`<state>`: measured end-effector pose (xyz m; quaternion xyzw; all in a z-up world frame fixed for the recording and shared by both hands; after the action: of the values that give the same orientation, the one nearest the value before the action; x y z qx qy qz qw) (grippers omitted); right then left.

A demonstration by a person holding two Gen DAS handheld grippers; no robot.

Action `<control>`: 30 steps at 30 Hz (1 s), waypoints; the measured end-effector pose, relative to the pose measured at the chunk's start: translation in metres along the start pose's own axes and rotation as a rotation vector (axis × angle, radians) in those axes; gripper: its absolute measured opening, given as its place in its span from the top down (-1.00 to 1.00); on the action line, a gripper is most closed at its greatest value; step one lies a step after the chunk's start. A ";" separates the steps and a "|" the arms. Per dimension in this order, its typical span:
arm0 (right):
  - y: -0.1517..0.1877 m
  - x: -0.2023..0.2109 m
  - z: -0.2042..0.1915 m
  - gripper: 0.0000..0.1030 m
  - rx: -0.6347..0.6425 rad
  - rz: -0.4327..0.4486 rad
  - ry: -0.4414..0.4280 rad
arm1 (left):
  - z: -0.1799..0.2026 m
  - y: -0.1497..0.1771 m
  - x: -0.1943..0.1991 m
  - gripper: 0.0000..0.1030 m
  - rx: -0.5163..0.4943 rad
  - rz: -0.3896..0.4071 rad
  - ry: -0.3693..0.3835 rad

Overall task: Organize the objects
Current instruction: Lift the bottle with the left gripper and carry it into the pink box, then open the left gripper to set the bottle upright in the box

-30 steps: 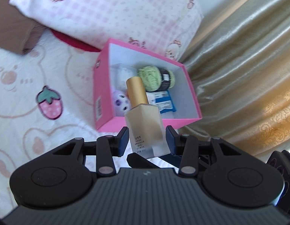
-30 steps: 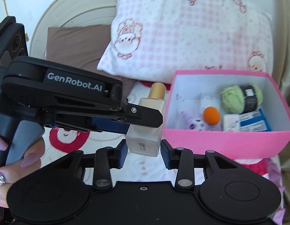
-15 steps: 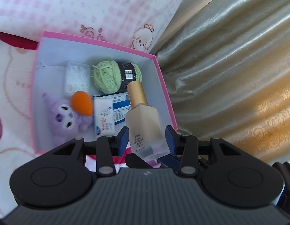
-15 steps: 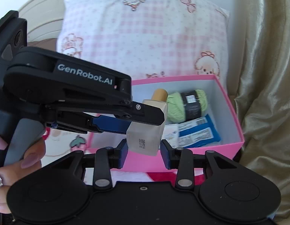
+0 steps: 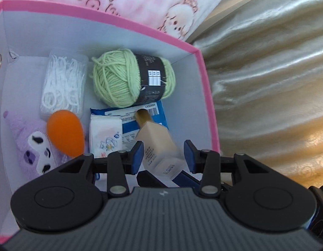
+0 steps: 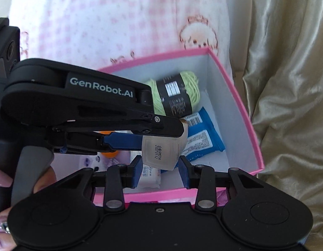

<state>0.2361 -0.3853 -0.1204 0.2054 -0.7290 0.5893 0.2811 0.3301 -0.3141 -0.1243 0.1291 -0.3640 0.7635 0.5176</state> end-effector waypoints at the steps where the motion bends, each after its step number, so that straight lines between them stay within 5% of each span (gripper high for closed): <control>1: 0.000 -0.004 0.001 0.18 0.002 -0.007 0.002 | -0.001 -0.001 -0.003 0.25 -0.006 -0.002 0.003; 7: 0.001 -0.017 0.004 0.18 0.019 -0.039 0.013 | -0.010 -0.002 -0.011 0.29 0.012 -0.020 0.018; 13: 0.015 -0.027 -0.010 0.16 0.190 -0.064 0.072 | -0.018 0.006 -0.016 0.33 0.013 -0.034 0.008; 22: 0.015 -0.021 -0.006 0.06 0.145 -0.009 0.055 | -0.014 0.004 0.000 0.39 0.000 -0.016 -0.011; 30: 0.013 0.029 -0.010 0.05 0.058 0.096 0.006 | 0.003 0.002 0.056 0.36 -0.083 0.016 -0.049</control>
<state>0.2076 -0.3717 -0.1096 0.1765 -0.7197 0.6238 0.2485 0.3037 -0.2775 -0.0915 0.1230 -0.4091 0.7484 0.5073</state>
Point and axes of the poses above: each gripper's, at about its wrist camera, not at the fingertips, and x roughly against the way its jaws point, z to its right, y to its underside, the point moved 6 cm from there along -x, roughly the way its jaws point, and after that the axes turned 14 degrees about z, right-handed, at the moved point
